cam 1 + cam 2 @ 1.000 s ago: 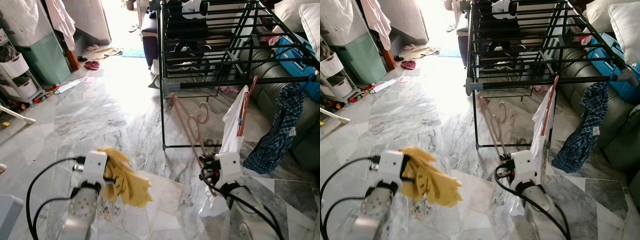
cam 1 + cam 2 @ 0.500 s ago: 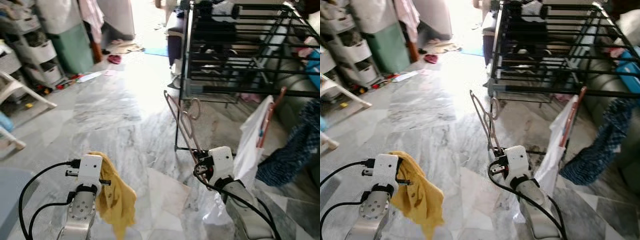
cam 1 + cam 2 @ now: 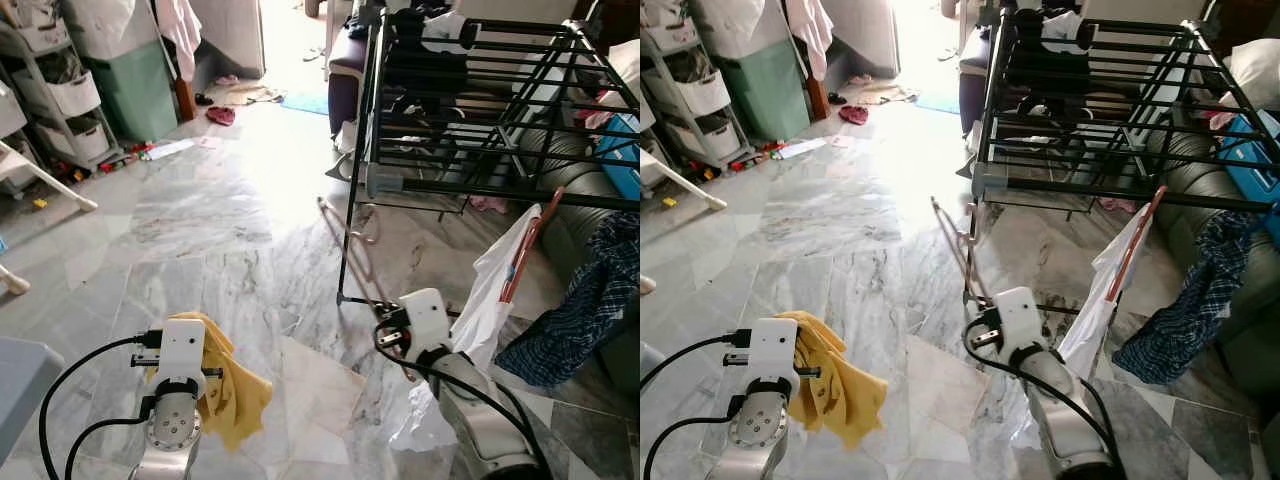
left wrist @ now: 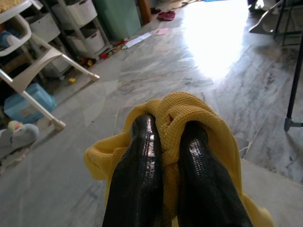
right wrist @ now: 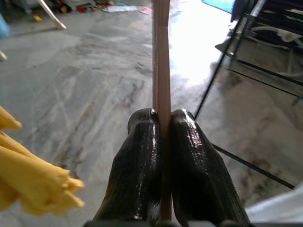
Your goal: Hang hanger
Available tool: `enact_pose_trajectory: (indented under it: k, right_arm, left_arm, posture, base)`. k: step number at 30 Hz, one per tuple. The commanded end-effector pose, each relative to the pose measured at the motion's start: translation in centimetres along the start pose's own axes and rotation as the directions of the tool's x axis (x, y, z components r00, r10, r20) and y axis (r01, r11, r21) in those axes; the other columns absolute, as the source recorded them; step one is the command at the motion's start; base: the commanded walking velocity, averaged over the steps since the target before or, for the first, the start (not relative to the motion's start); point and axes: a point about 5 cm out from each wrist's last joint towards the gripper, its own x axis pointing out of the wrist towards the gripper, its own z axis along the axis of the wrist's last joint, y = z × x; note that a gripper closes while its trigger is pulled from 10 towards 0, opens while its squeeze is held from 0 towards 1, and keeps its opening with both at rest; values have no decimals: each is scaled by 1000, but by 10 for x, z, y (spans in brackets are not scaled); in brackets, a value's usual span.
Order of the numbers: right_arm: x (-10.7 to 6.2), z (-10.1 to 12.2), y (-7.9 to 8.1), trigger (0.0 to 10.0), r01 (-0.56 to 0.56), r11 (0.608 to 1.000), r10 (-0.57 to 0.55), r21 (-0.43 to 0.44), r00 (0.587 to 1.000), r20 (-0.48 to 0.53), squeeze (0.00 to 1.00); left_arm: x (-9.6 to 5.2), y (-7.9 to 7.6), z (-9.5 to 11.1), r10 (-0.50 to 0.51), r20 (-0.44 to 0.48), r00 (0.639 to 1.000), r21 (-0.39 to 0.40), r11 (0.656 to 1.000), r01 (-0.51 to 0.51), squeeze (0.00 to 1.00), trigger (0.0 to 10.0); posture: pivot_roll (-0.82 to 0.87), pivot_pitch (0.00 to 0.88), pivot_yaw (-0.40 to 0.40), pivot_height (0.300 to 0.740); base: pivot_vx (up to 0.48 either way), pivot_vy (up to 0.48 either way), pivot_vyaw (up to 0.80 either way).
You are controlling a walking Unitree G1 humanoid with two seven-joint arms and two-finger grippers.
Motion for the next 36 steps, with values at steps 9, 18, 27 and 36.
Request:
enact_pose_trajectory:
  k: [9,18,27,36]
  right_arm:
    - [5,9,2,10000,-34,999,33,16,998,61,0]
    - [3,7,-1,10000,-14,999,12,31,998,69,0]
    - [3,9,-6,10000,13,1000,-14,22,997,74,0]
    - [3,10,-7,10000,19,1000,-21,17,997,78,0]
  left_arm:
    - [6,7,13,30,41,999,7,1000,-30,0,10000]
    - [9,3,16,6,46,999,17,1000,-7,0,10000]
    - [11,1,17,-10,46,999,18,1000,9,0,10000]
    - [11,0,17,-15,49,999,20,1000,14,0,10000]
  posture:
    - [72,0,-33,740]
    - [52,0,-5,740]
    - [45,0,0,740]
    - [45,0,0,740]
  base:
    - [-277,0,0]
    - [-306,0,0]
    - [-313,0,0]
    - [-309,0,0]
